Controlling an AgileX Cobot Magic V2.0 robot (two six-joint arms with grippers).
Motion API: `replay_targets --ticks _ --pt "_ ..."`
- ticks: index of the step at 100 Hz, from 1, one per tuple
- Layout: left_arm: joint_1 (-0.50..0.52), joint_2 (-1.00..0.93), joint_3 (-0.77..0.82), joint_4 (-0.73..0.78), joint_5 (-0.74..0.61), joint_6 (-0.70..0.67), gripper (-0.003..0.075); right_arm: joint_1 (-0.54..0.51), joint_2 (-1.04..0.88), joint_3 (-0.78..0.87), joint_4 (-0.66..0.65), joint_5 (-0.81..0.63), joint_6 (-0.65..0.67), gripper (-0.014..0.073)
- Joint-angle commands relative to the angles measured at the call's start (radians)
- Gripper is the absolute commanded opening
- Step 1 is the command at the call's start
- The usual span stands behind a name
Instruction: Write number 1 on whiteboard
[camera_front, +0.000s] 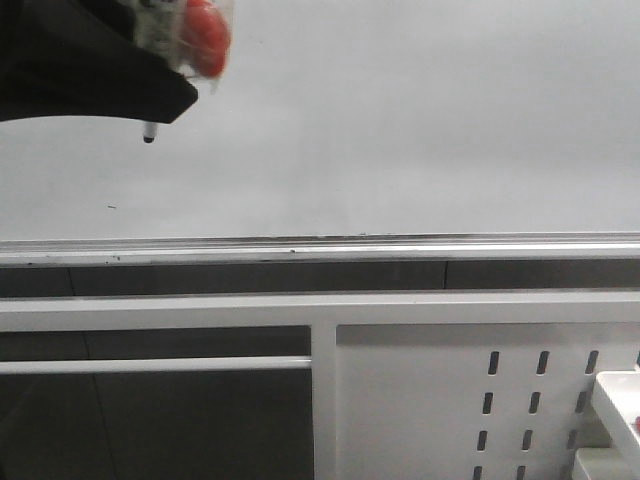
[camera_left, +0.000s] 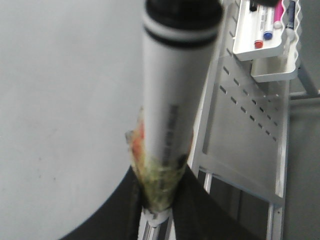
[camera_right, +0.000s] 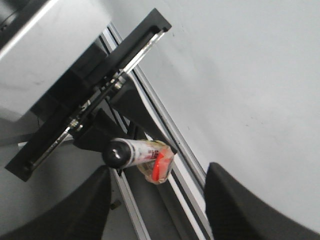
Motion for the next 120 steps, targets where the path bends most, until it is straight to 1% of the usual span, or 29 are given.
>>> replay_targets --ticks 1,27,41,57,71,78,95,114,117,120 --pt "-0.018 -0.021 -0.034 0.019 -0.020 -0.002 -0.0020 0.004 0.007 -0.044 0.012 -0.121 -0.008 0.0373" --pt "-0.018 -0.021 -0.034 0.019 -0.020 -0.002 -0.0020 0.075 0.019 -0.044 0.031 -0.119 -0.008 0.0373" --pt "-0.018 -0.021 -0.034 0.019 -0.020 -0.002 -0.0020 0.079 0.037 -0.042 0.035 -0.109 -0.008 0.0372" --pt "-0.018 -0.021 -0.034 0.019 -0.020 -0.002 -0.0020 0.079 0.067 -0.042 0.035 -0.157 -0.008 0.0370" --pt "-0.018 -0.021 -0.034 0.019 -0.020 -0.002 -0.0020 0.077 0.101 -0.042 0.050 -0.157 0.000 0.0359" --pt "-0.018 -0.021 -0.034 0.019 -0.020 -0.002 -0.0020 0.071 0.108 -0.042 0.062 -0.164 0.000 0.0314" --pt "-0.018 -0.021 -0.034 0.015 -0.020 -0.002 -0.0020 0.071 0.110 -0.042 0.062 -0.188 0.000 0.0153" --pt "-0.018 -0.021 -0.034 0.015 -0.020 -0.002 -0.0020 0.071 0.123 -0.042 0.062 -0.088 0.000 -0.0046" --pt "-0.018 -0.021 -0.034 0.015 -0.020 -0.002 -0.0020 0.071 0.123 -0.042 0.062 -0.077 0.000 -0.0071" --pt "-0.018 -0.021 -0.034 0.015 -0.020 -0.002 -0.0020 0.071 0.123 -0.042 0.062 -0.069 0.000 -0.0076"
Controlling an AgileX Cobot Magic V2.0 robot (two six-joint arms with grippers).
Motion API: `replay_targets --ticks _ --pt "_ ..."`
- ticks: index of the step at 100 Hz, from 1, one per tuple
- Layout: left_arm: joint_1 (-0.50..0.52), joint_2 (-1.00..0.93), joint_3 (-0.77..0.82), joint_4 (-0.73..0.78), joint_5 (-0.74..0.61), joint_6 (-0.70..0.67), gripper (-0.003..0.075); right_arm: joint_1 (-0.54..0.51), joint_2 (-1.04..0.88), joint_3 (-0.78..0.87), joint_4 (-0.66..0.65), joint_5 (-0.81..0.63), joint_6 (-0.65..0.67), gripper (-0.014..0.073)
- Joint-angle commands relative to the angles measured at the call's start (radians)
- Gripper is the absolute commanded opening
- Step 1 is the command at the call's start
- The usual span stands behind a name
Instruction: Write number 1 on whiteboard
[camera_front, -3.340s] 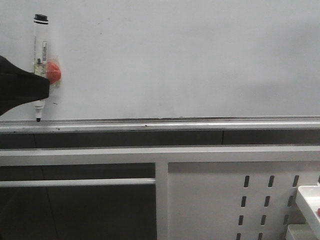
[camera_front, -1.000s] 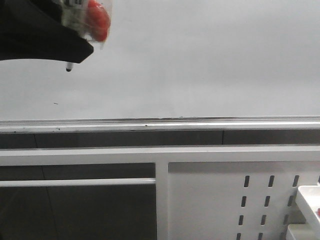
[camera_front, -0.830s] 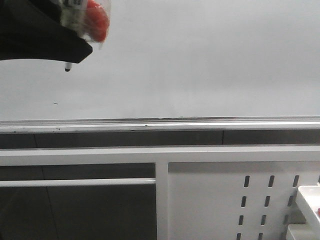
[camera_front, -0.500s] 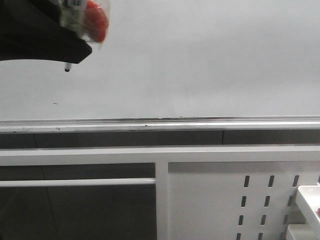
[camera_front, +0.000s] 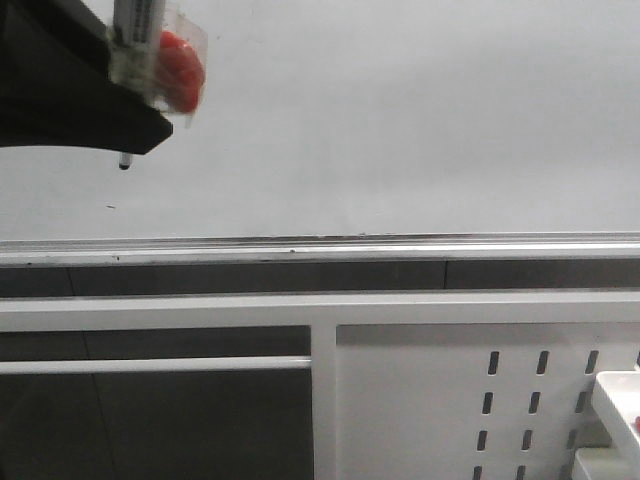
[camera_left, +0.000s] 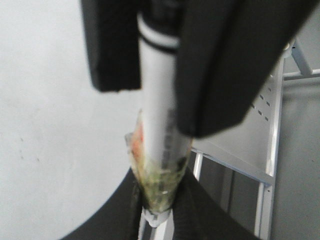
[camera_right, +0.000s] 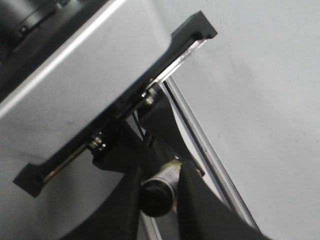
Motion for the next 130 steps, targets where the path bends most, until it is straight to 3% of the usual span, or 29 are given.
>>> replay_targets --ticks 1,26,33,48,57,79,95,106,117,130 --pt "-0.005 -0.016 -0.038 0.026 -0.089 -0.005 -0.0020 0.006 -0.005 -0.028 0.043 0.000 0.019 -0.0076" --pt "-0.005 -0.029 -0.038 -0.044 -0.091 -0.015 0.0005 0.004 -0.007 -0.028 -0.044 0.029 0.019 -0.0076" --pt "-0.005 -0.054 -0.038 -0.114 -0.091 -0.015 0.0104 -0.006 -0.018 -0.028 -0.057 0.062 0.019 -0.0067" --pt "-0.005 -0.136 -0.038 -0.229 -0.089 -0.015 0.0436 -0.048 -0.062 -0.028 -0.084 0.098 0.019 -0.0068" --pt "-0.005 -0.204 -0.038 -0.258 -0.087 -0.015 0.0498 -0.068 -0.102 -0.028 -0.126 0.087 0.019 -0.0068" --pt "-0.005 -0.371 -0.038 -0.268 -0.037 -0.015 0.0459 -0.086 -0.179 -0.012 -0.249 0.049 0.019 -0.0067" --pt "0.006 -0.506 -0.034 -0.259 0.198 -0.170 0.0193 -0.086 -0.223 0.034 -0.392 0.044 0.019 -0.0043" --pt "0.033 -0.626 0.000 -0.209 0.242 -0.280 0.0053 -0.086 -0.245 0.075 -0.526 0.070 0.059 -0.0045" --pt "0.050 -0.750 0.039 -0.162 0.243 -0.341 0.0013 -0.086 -0.263 0.103 -0.696 0.083 0.211 -0.0045" --pt "0.057 -0.864 0.077 -0.152 0.254 -0.390 0.0011 -0.086 -0.268 0.103 -0.946 0.113 0.540 -0.0045"
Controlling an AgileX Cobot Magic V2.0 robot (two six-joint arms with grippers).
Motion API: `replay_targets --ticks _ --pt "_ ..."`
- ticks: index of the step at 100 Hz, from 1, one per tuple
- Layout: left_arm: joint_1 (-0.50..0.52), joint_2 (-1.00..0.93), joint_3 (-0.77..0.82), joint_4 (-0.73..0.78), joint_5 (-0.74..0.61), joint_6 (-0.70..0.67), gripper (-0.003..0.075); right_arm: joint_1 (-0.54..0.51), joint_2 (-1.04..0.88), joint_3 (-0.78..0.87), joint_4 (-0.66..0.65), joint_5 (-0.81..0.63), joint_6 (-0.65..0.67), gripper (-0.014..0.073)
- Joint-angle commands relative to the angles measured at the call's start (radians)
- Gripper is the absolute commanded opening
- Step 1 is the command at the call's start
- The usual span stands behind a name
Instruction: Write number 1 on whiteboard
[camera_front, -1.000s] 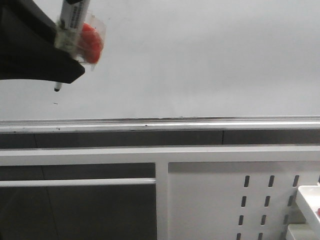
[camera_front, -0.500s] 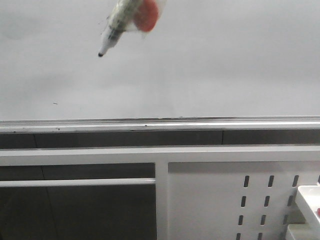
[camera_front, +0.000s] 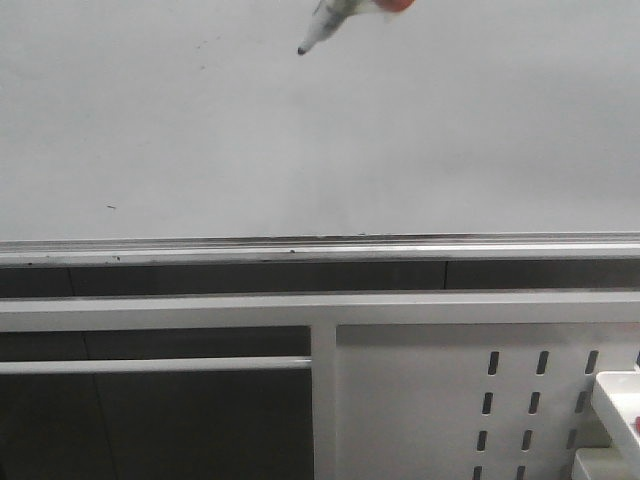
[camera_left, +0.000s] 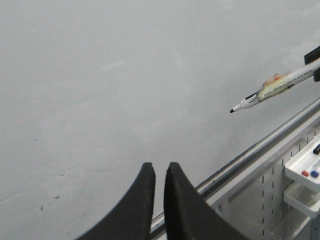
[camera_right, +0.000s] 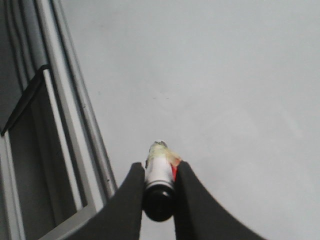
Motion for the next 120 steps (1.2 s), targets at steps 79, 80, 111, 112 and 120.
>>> replay_targets --ticks 79,80,111,112,120 --pt "0.005 -0.156 0.049 0.036 -0.012 -0.093 0.0011 -0.006 -0.016 0.070 -0.698 0.082 0.826 -0.0048" --pt "0.005 -0.156 0.049 0.036 -0.012 -0.093 0.0011 -0.006 -0.014 0.070 -0.704 0.092 0.826 -0.0048" --pt "0.005 -0.156 0.065 0.036 -0.014 -0.093 0.0011 -0.006 0.054 0.070 -0.739 0.201 0.830 -0.0049" --pt "0.005 -0.156 0.065 0.036 -0.014 -0.093 0.0011 -0.006 0.058 0.070 -0.741 0.205 0.830 -0.0049" --pt "0.005 -0.156 0.069 0.031 -0.014 -0.093 0.0011 -0.006 0.075 0.070 -0.754 0.261 0.851 -0.0049"
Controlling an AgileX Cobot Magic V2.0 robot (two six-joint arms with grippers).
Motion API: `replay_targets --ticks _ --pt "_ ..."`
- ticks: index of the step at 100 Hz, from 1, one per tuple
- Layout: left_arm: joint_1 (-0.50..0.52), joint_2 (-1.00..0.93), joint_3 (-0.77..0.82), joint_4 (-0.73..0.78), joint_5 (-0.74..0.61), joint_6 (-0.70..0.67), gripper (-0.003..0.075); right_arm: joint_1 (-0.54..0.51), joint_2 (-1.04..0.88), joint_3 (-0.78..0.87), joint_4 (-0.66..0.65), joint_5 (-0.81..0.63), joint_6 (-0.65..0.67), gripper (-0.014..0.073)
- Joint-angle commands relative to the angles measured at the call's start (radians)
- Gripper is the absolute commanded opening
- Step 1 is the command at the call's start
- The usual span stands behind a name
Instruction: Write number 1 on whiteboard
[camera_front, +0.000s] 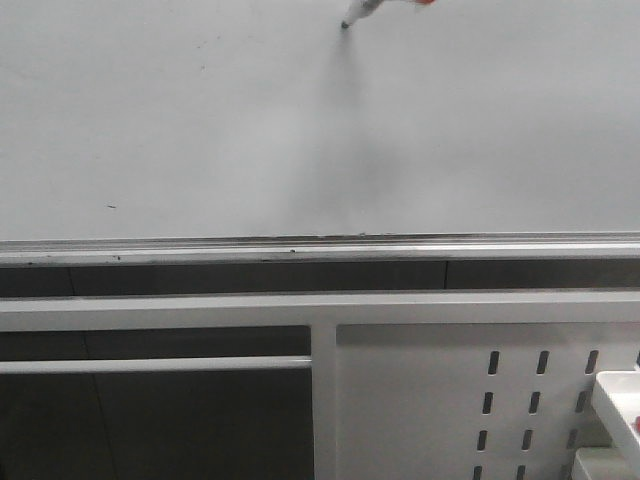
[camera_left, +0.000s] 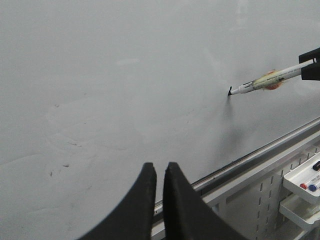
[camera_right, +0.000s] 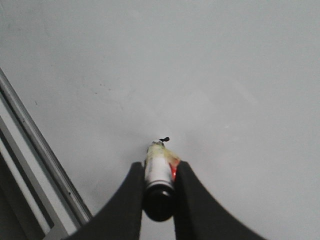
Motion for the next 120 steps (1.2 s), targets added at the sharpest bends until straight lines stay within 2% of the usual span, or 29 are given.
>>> replay_targets --ticks 1,14,51,86,107,120 --pt "-0.001 0.014 -0.018 0.018 -0.067 -0.010 0.0011 -0.006 0.014 -0.025 -0.065 0.129 0.017 -0.0049" --pt "-0.001 0.014 -0.018 0.018 -0.067 -0.010 0.0011 -0.006 0.015 -0.025 -0.113 0.157 0.090 -0.0050" --pt "-0.001 0.014 -0.018 0.018 -0.067 -0.010 0.0011 -0.006 0.018 -0.025 -0.133 0.171 0.123 -0.0050" --pt "-0.001 0.014 -0.018 0.018 -0.067 -0.010 0.0011 -0.006 0.128 -0.025 0.020 0.057 0.141 -0.0050" --pt "-0.001 0.014 -0.018 0.018 -0.067 -0.010 0.0011 -0.006 0.261 -0.025 -0.013 0.028 0.219 -0.0050" --pt "-0.001 0.014 -0.018 0.018 -0.067 -0.010 0.0011 -0.006 0.282 -0.025 -0.020 0.010 0.221 -0.0050"
